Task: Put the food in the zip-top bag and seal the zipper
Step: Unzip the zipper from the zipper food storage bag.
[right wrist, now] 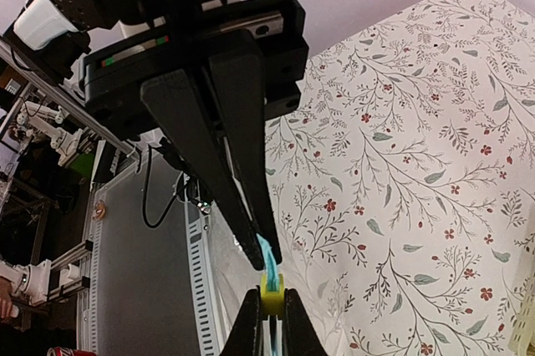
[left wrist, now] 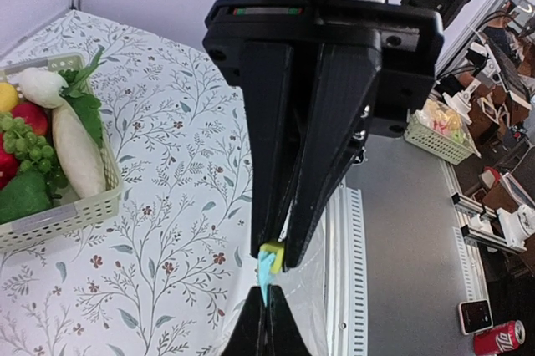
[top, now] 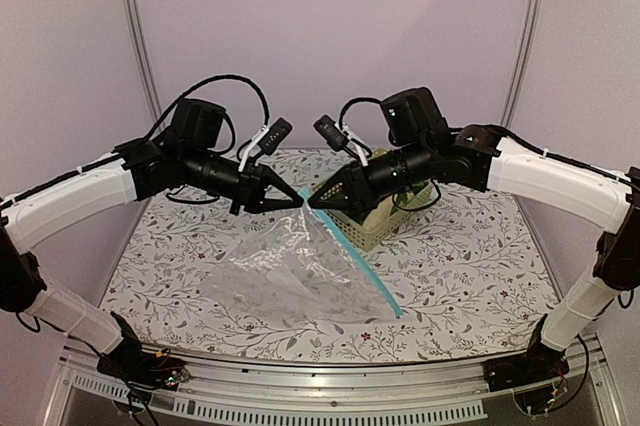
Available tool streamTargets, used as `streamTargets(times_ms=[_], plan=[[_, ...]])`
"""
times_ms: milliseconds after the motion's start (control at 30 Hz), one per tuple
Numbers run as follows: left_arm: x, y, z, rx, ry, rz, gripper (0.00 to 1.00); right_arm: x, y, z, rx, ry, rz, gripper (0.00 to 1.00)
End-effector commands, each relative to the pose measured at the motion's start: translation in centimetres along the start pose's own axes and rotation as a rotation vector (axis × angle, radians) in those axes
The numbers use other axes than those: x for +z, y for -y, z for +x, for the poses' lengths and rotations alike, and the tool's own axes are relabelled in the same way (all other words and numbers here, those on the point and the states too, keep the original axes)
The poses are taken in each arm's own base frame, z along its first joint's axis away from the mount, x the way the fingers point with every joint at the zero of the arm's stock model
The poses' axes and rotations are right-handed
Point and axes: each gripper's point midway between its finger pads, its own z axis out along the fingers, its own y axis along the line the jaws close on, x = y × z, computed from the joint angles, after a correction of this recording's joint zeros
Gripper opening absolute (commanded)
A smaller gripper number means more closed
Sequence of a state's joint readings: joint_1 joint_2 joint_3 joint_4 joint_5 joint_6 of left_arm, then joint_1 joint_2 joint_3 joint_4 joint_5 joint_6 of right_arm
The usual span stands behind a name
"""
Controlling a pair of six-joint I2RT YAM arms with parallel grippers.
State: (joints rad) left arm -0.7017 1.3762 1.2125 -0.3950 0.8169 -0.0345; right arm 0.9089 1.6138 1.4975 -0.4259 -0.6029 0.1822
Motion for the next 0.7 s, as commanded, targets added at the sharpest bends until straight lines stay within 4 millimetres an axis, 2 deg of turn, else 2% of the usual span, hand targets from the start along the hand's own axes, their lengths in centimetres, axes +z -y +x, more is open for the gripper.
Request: streamTargets(times_ms=[0, 467, 667], plan=[[-1.4, -0.1, -1.2, 0.028, 0.051, -0.028, 0.0, 0.3, 1.0, 1.8, 0.033, -0.055, 0.036, 0.0], [-2.1, -1.5, -1.5, 0.017, 0.074, -0.107, 0.0, 0.4, 1.5, 2.5, 0.045, -0.069, 0.057, 0.0], [-2.7, -2.8, -1.7, 0.009, 0.089, -0.184, 0.0, 0.5, 1.8, 2.7, 0.046, -0.072, 0.068, 0.0]])
